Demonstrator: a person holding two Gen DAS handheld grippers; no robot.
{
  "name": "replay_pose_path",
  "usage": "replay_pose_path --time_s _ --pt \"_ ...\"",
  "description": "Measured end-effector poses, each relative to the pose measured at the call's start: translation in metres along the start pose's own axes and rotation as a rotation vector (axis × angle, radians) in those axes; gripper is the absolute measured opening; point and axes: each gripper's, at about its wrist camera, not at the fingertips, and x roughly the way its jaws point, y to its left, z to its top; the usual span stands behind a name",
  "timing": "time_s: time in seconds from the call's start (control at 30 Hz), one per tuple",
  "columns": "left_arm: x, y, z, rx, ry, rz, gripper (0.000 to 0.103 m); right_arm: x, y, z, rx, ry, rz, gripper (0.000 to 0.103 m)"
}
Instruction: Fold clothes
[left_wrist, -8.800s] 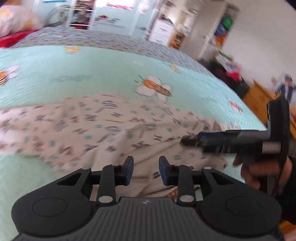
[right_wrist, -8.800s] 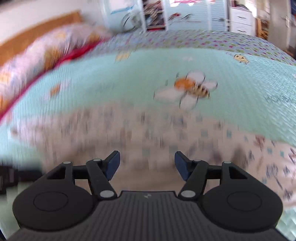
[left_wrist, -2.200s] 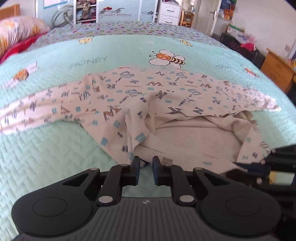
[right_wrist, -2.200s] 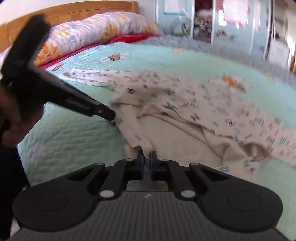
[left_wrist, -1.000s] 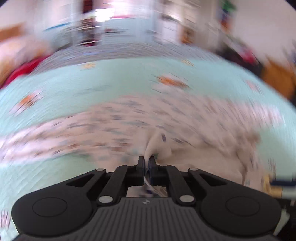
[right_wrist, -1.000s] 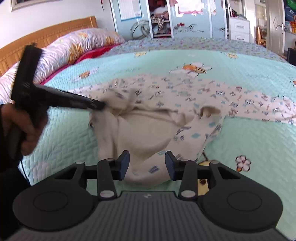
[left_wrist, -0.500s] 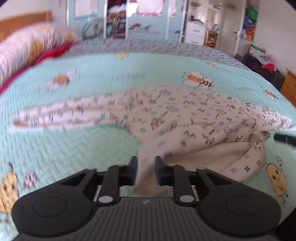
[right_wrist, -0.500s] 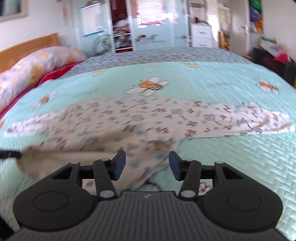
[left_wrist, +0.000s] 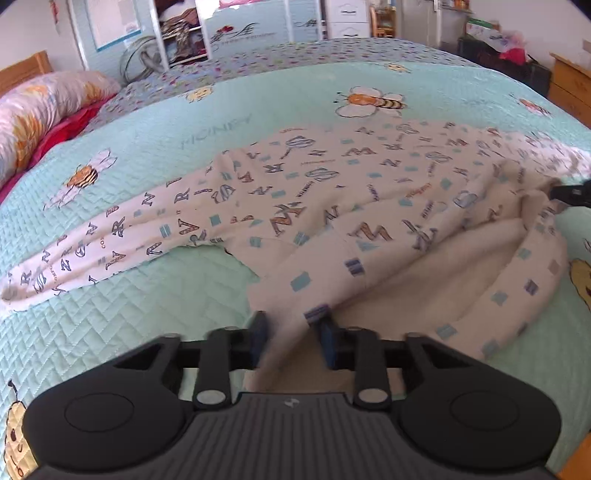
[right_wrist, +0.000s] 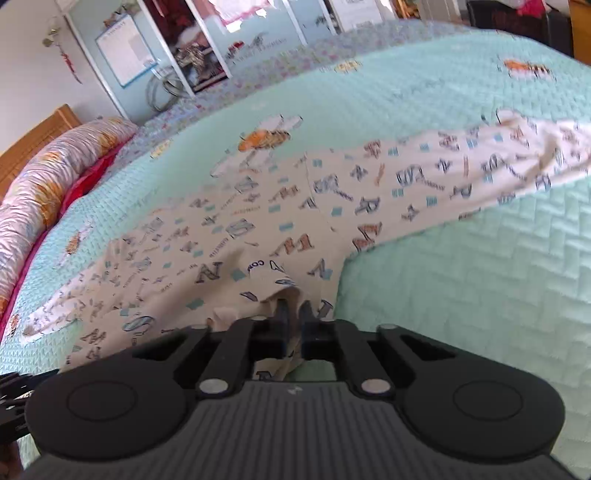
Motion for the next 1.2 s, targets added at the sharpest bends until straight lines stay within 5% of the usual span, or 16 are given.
replay_pose_path --time_s 0.27,0.47,0.6,0.73,0.87,0.93,1.03,1.2 --pt "-0.088 0.026 0.024 -0.140 -0.175 -0.133 0.005 -0.081 0.021 0.010 -0.190 -0.176 -0.001 0.000" --pt "-0.166 0.043 0.004 -0.236 -0.248 -0.258 0.005 -0.161 0.034 -0.002 -0.266 -0.226 0.060 0.000" --pt "-0.177 0.064 -0.023 -0.351 -0.221 -0.317 0.006 -0.189 0.028 -0.017 -0.229 -0.154 0.091 0.000" --pt "-0.145 0.072 -0.052 -0.398 -0.086 -0.202 0.006 -0.160 0.009 -0.038 -0.188 -0.011 0.000 0.000" --pt "-0.138 0.037 -0.060 -0.219 -0.039 -0.209 0.008 -0.140 0.006 -0.045 -0.103 0.010 -0.032 0.000" --pt "-0.140 0.008 -0.058 -0.054 -0.044 -0.225 0.015 -0.138 0.011 -0.043 -0.082 -0.014 -0.021 0.000" --pt "-0.136 -0.034 -0.061 0.150 -0.026 -0.231 0.038 -0.140 0.020 -0.034 -0.102 -0.060 -0.001 0.000" --pt "-0.110 -0.071 -0.079 0.323 0.018 -0.228 0.044 -0.147 0.027 -0.019 -0.101 -0.124 0.028 0.000"
